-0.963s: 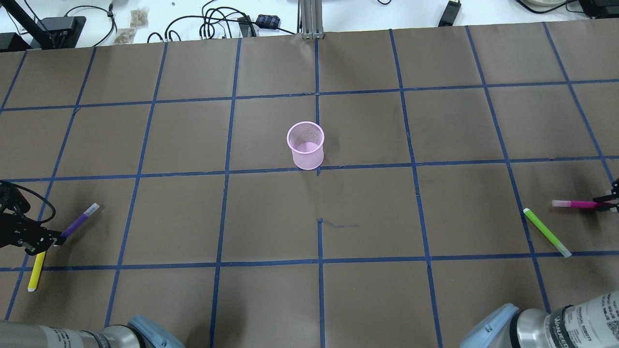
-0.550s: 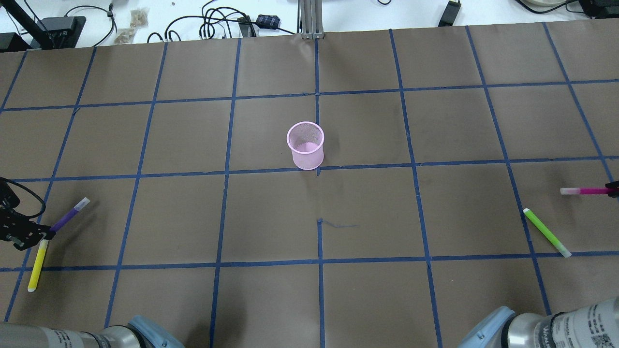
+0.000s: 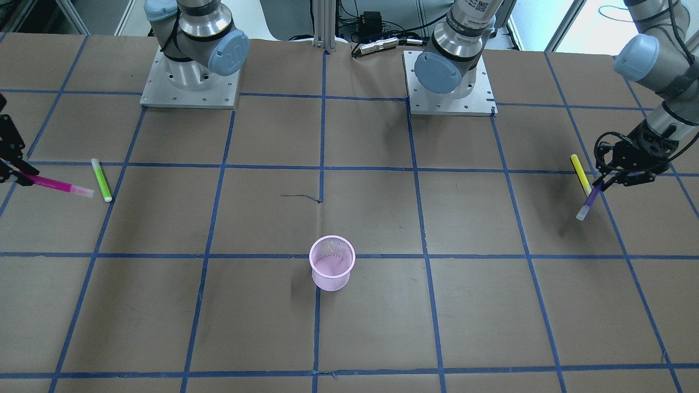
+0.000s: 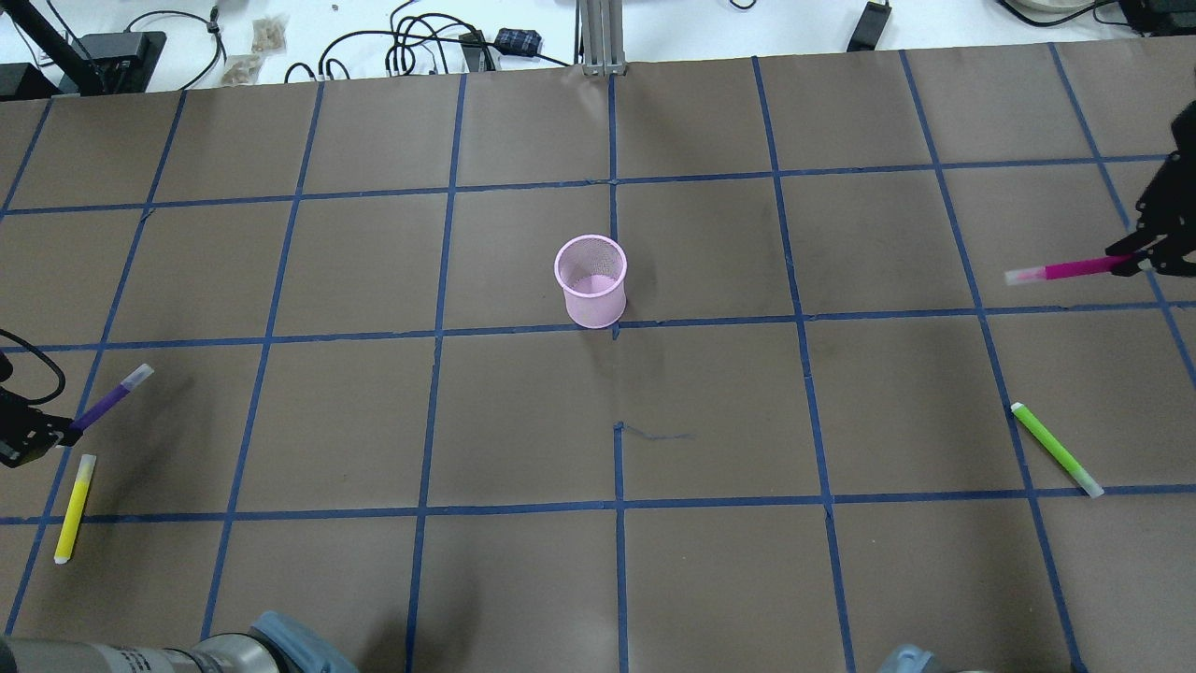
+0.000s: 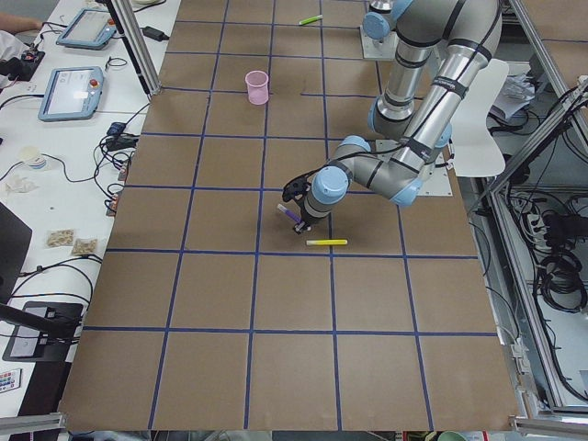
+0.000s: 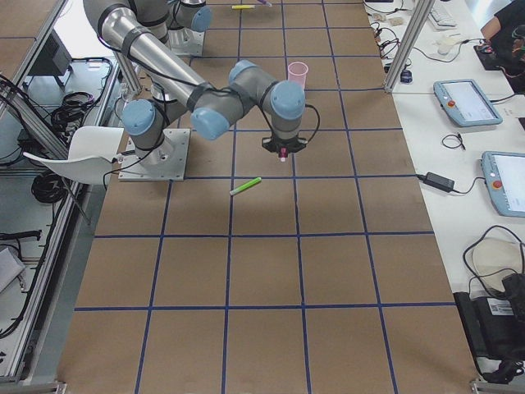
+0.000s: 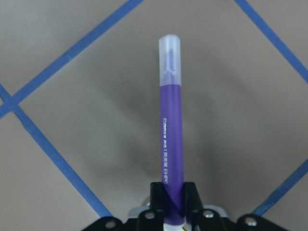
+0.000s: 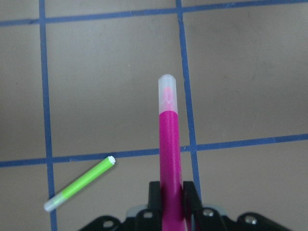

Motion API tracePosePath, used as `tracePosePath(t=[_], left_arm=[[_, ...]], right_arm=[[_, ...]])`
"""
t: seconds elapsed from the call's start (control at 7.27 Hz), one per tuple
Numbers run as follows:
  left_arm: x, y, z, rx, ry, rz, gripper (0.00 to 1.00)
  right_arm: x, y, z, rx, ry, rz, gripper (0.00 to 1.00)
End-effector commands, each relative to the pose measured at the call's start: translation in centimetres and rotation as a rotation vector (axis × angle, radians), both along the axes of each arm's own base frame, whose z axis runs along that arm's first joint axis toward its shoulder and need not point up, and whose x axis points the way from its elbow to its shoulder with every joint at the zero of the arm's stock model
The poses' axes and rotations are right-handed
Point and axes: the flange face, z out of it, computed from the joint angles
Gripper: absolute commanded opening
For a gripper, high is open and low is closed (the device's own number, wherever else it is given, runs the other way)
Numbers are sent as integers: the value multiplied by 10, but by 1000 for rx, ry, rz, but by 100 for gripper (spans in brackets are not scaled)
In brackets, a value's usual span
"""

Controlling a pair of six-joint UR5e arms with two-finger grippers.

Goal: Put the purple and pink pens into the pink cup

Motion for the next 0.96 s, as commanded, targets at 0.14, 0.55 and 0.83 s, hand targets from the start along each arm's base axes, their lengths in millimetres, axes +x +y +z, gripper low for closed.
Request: tracePosePath(t=[0.14,0.55,0.83], left_arm=[[-26,-27,73,57,-44,19,0],[-69,-55,125,95,-175,21,0],[-89,-64,141,117,-248,14,0]], right_arm=[[202,-35,32,25,160,-52,0],[343,-96,26,24,274,-51,0],[420,-109,4,65,314,-96,0]])
